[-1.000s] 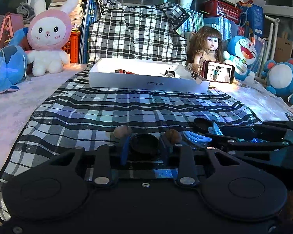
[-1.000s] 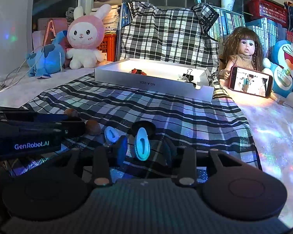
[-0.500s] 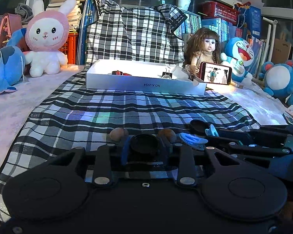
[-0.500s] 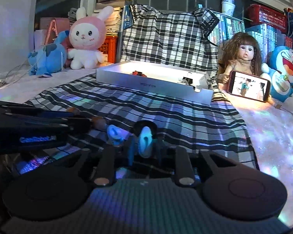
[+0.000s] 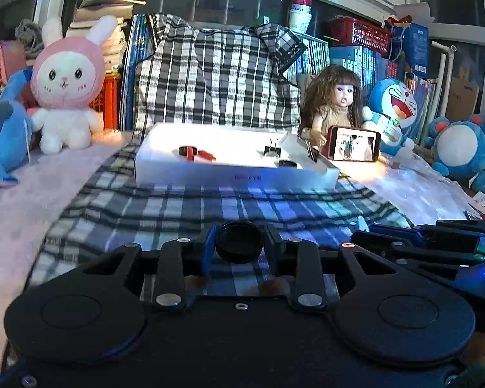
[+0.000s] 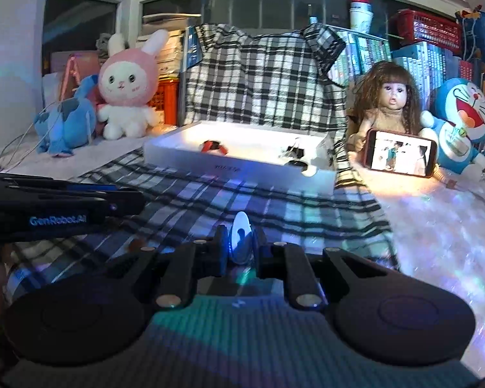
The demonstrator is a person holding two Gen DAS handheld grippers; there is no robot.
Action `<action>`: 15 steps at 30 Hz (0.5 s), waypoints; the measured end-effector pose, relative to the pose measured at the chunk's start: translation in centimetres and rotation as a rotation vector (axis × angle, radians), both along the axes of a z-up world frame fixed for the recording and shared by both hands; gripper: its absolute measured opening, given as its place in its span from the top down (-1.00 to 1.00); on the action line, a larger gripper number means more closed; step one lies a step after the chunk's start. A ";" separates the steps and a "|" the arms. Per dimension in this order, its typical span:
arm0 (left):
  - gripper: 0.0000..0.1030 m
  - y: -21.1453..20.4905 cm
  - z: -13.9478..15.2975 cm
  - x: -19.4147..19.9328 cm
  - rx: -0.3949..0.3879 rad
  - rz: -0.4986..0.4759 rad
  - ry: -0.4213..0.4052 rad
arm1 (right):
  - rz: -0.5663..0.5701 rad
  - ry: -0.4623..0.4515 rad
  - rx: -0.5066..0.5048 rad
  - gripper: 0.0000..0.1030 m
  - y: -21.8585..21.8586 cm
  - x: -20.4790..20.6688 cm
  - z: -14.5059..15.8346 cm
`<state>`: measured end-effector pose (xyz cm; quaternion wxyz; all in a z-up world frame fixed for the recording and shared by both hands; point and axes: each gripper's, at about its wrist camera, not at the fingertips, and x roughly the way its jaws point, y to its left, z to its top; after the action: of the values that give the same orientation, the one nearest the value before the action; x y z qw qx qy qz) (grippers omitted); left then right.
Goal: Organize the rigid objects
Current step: 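Grasp the blue-and-white plastic clip with the right tool while the left tool grasps a black cap, then carry the clip with the right tool while the left tool lowers the black cap into the box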
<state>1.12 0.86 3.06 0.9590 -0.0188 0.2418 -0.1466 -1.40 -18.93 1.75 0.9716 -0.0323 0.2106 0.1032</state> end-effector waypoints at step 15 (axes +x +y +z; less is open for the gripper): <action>0.41 0.0 3.3 9.7 -0.042 0.012 0.030 | -0.074 0.033 0.091 0.61 -3.1 8.4 3.2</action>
<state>10.85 0.89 6.35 0.9555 -0.0425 0.2529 -0.1456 6.98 -22.07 4.94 0.9716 0.0212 0.2229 0.0772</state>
